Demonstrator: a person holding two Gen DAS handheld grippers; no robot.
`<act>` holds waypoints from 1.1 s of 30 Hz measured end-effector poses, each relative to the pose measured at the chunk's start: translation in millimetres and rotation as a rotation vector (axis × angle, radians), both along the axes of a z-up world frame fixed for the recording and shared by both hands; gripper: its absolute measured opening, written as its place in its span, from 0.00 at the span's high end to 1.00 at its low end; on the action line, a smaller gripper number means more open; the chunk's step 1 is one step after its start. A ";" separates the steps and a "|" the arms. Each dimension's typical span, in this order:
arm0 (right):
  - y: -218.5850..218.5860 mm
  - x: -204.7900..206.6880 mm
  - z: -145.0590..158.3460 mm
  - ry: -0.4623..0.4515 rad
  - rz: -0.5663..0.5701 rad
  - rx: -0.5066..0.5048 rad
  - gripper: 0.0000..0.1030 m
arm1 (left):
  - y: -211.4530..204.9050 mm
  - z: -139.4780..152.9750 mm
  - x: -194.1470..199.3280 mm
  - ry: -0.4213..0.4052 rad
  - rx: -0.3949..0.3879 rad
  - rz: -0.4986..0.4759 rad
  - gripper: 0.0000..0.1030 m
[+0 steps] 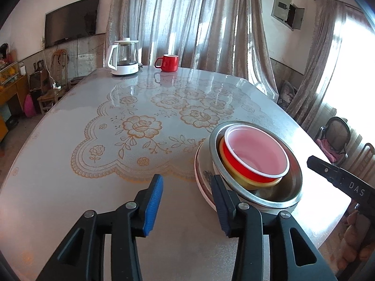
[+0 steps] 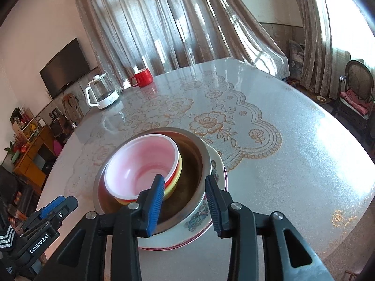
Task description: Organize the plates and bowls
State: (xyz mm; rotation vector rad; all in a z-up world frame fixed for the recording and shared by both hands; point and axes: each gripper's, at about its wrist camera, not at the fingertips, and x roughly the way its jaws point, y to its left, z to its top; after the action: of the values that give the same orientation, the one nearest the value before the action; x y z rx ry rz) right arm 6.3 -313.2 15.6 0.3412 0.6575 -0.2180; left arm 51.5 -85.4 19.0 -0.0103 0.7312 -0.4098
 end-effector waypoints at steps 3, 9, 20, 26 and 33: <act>10.0 -4.4 8.4 -0.032 -0.007 -0.056 0.65 | 1.5 2.2 -3.5 -0.018 0.010 0.022 0.52; 36.4 -9.5 11.2 -0.071 -0.022 -0.144 0.62 | 3.1 8.0 -13.5 -0.069 0.038 0.053 0.40; 63.3 -3.8 -1.6 -0.055 0.006 -0.175 0.61 | 7.8 11.8 -17.1 -0.108 0.059 0.091 0.31; 64.5 -5.3 0.8 -0.060 0.005 -0.182 0.61 | 9.5 11.8 -16.0 -0.108 0.057 0.093 0.27; 64.9 -4.0 -0.2 -0.052 0.010 -0.176 0.61 | 8.9 11.4 -15.5 -0.110 0.062 0.095 0.25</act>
State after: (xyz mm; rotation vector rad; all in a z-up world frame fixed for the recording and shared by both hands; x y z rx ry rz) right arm 2.3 -248.3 15.4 0.1738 0.5836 -0.2554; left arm 36.0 -76.5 30.4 0.0351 0.6324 -0.2948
